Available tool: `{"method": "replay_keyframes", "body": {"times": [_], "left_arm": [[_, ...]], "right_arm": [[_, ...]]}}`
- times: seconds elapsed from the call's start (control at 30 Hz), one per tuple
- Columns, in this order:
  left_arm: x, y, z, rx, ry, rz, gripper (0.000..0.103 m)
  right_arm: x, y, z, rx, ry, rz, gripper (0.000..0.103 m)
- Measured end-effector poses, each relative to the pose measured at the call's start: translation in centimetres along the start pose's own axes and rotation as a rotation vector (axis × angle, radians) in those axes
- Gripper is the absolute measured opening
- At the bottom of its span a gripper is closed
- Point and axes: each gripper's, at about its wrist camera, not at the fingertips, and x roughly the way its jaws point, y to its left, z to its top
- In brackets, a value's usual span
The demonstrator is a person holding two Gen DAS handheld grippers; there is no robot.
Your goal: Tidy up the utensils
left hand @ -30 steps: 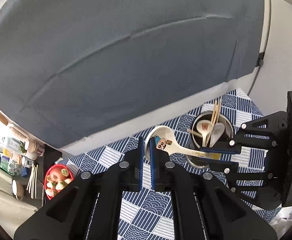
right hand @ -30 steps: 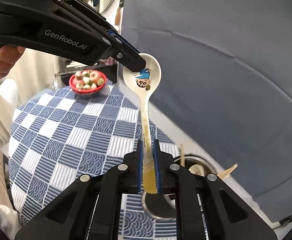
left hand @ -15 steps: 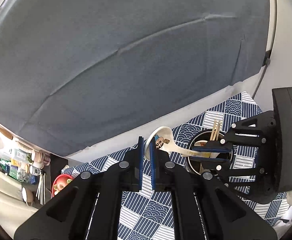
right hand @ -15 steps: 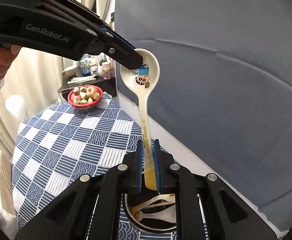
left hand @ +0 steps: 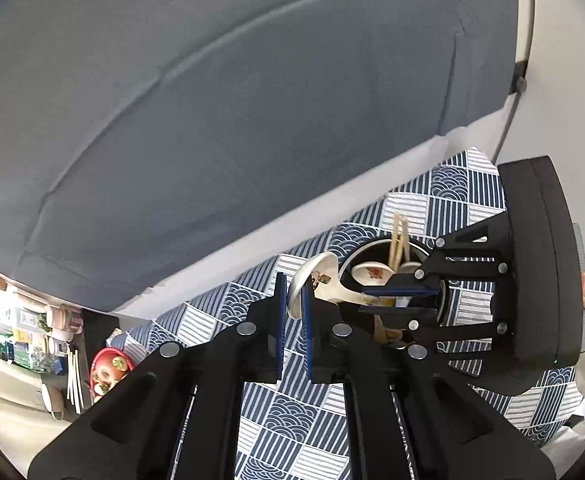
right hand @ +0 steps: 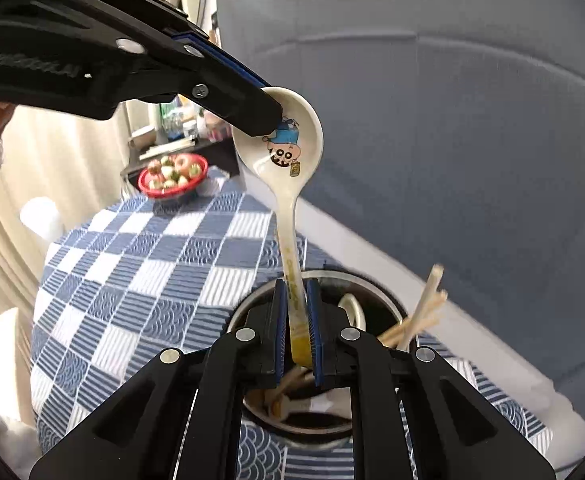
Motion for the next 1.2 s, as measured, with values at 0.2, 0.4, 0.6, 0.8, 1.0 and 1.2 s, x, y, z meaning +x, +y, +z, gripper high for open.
{"method": "replay_keyframes", "body": {"times": [0.2,0.4,0.6,0.8,1.0,1.2], "left_arm": [[1.3,-0.7,-0.7,-0.015,0.017,-0.053,0.007],[2.9,-0.9,-1.6,-0.042,0.037,-0.07,0.007],[3.7,0.1,-2.4,-0.111,0.019,-0.138,0.01],[2.8,1.2,-4.1,-0.182,-0.042,-0.131,0.069],[2.6,2.8,-7.2,-0.294,-0.099,-0.155,0.093],[2.2,2.4,-10.7,-0.294,-0.165,-0.121,0.097]], "right_arm": [[0.5,-0.3,-0.8,-0.005,0.109,-0.026,0.01],[1.0,-0.5,-0.6,-0.025,0.217,-0.052,0.011],[1.2,-0.6,-0.3,-0.045,0.263,-0.073,0.012],[-0.7,-0.5,-0.7,-0.014,0.2,-0.127,0.042],[-3.7,0.6,-1.2,-0.017,0.154,-0.223,0.073],[-6.2,1.9,-2.6,0.037,0.118,-0.354,0.089]]}}
